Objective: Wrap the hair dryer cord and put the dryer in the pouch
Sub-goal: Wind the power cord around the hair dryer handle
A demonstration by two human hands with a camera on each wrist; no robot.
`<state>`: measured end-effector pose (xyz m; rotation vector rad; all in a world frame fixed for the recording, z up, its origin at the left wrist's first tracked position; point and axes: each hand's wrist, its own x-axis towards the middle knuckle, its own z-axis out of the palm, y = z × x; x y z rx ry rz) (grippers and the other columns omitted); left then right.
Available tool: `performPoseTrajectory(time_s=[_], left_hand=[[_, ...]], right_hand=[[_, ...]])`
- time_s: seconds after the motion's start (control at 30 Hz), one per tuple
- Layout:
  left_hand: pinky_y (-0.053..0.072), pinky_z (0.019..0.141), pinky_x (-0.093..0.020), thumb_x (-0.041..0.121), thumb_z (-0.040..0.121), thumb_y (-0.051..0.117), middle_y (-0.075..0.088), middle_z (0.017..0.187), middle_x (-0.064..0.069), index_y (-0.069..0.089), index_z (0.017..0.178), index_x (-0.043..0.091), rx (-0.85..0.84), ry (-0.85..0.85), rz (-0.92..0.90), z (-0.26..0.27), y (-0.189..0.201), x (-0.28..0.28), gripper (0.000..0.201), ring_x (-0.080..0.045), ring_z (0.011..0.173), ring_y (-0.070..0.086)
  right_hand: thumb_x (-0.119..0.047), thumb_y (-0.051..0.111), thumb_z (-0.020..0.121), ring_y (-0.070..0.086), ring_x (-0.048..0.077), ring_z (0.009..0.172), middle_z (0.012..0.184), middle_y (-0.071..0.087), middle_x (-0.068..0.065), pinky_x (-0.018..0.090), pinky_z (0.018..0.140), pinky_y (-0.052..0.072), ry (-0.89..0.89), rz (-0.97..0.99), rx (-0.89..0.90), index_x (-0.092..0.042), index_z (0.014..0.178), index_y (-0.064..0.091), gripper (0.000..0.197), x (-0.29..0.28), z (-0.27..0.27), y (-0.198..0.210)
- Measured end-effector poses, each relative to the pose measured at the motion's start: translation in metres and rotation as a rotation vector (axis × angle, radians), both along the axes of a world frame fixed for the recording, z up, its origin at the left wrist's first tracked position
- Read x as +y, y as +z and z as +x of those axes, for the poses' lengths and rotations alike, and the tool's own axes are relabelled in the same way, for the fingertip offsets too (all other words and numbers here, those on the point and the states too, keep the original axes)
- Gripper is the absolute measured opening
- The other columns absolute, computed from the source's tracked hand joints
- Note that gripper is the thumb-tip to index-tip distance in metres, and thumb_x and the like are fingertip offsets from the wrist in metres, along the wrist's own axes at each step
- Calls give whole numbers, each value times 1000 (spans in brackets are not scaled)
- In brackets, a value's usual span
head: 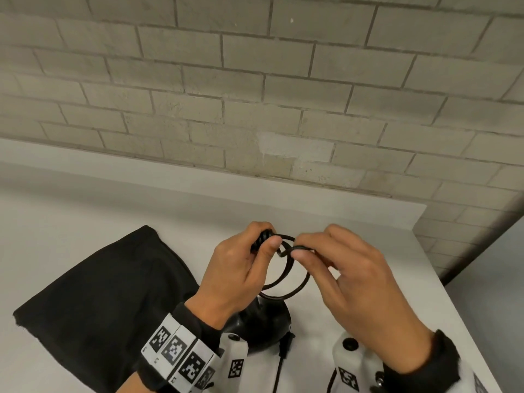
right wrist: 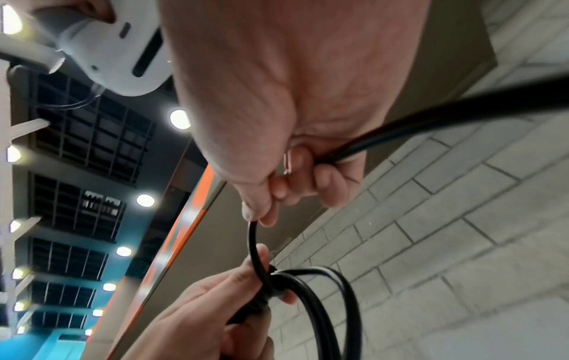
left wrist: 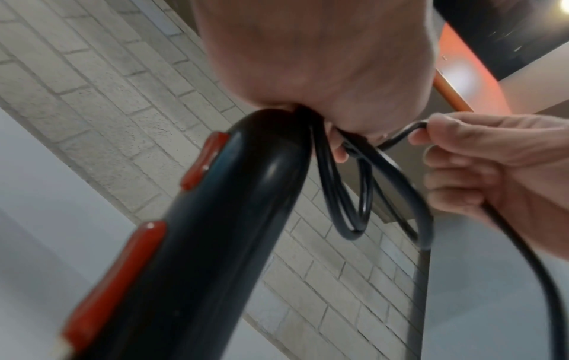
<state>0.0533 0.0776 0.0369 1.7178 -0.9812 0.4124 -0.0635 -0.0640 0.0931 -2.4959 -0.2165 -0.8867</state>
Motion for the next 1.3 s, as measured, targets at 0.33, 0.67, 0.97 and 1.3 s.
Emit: performPoseTrajectory(time_s=[0.33,0.67,0.97,1.3], left_hand=[[30,52,-2,56,90,58,43,64,29,65,97,12,-68,-106,-71,-8,4,2,45,10,50,40],[36,49,-12,49,91,62,58,64,9,69,92,16,-21,-148,-179,-10,-4,-1,34,-1,49,43],[33,47,-11,47,92,63,51,66,27,64,87,16,17,-170,-260,-14,-1,0,31,4,49,40],[39,53,-5,52,95,55,52,65,23,60,91,19,77,-60,-252,-12,-5,1,33,8,51,49]], right_hand=[[-21,66,91,66,11,77,83,71,-8,23,71,53,137,500,56,-21,91,73,7,-5,28,-2],[-27,57,98,68,20,75,73,68,0,35,76,56,183,733,202,-22,98,75,19,-3,37,-27],[-18,53,100,65,10,73,81,71,3,20,70,52,313,968,225,-7,96,68,19,-4,35,-43],[-27,80,79,64,36,82,86,71,10,50,79,56,288,753,232,-20,95,74,19,-4,31,-58]])
